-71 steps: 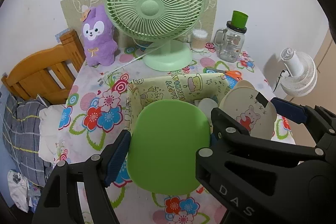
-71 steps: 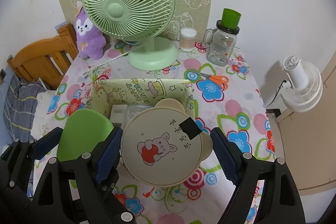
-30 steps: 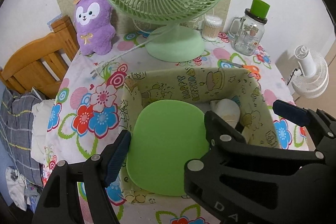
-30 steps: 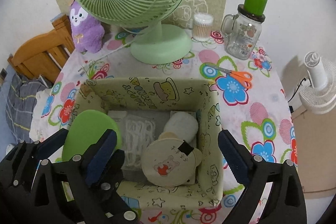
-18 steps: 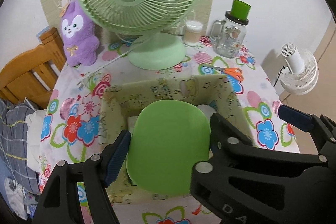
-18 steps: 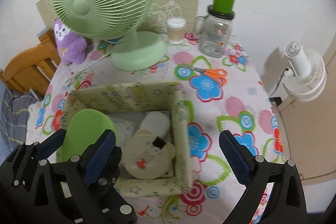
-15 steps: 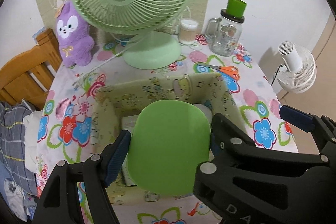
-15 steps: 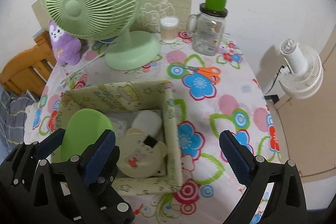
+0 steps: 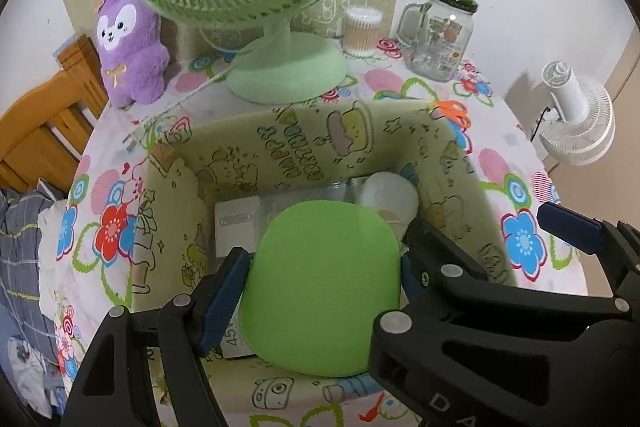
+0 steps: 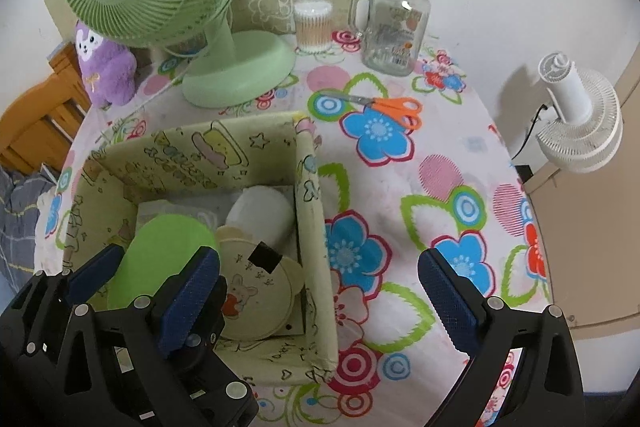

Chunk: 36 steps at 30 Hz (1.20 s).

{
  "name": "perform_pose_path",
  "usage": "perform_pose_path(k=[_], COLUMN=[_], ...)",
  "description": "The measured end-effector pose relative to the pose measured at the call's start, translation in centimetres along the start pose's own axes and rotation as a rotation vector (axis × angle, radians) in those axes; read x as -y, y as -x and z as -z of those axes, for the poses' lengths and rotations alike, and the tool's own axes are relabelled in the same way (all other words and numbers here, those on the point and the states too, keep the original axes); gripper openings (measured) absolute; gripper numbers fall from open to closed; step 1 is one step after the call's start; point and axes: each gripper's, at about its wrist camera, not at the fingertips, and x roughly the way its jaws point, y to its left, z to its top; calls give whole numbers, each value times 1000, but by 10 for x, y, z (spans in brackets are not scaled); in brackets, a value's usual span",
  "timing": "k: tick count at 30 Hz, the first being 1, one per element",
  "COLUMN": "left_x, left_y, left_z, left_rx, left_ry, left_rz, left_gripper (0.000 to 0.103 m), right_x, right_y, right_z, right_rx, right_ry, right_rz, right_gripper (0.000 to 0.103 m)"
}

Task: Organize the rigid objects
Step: 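Lower both items into the box and open both grippers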

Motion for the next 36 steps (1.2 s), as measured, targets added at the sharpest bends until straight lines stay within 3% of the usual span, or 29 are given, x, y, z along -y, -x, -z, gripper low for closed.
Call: perform_pose_path(k=[5,18,27,36], left_x=[-4,-13,-17,-14], left_y=[-9,-16,-8,13], left_z=[3,4,10,17], left_rx=[-3,-38,-62,-32], left_ry=[2,4,22,2], left_rz=[-44,-65,-58,-77], left_gripper=[79,84,91,93], right_x=[-3,-6,-10,-10], right_y=[-11,-16,-7,11], right_z=[1,4,12,17], right_rx=[-16,-37,-28,-3], right_ry=[12,8,5,-1], right_rz=[19,4,-4,-18], right_gripper=[102,102,102,102])
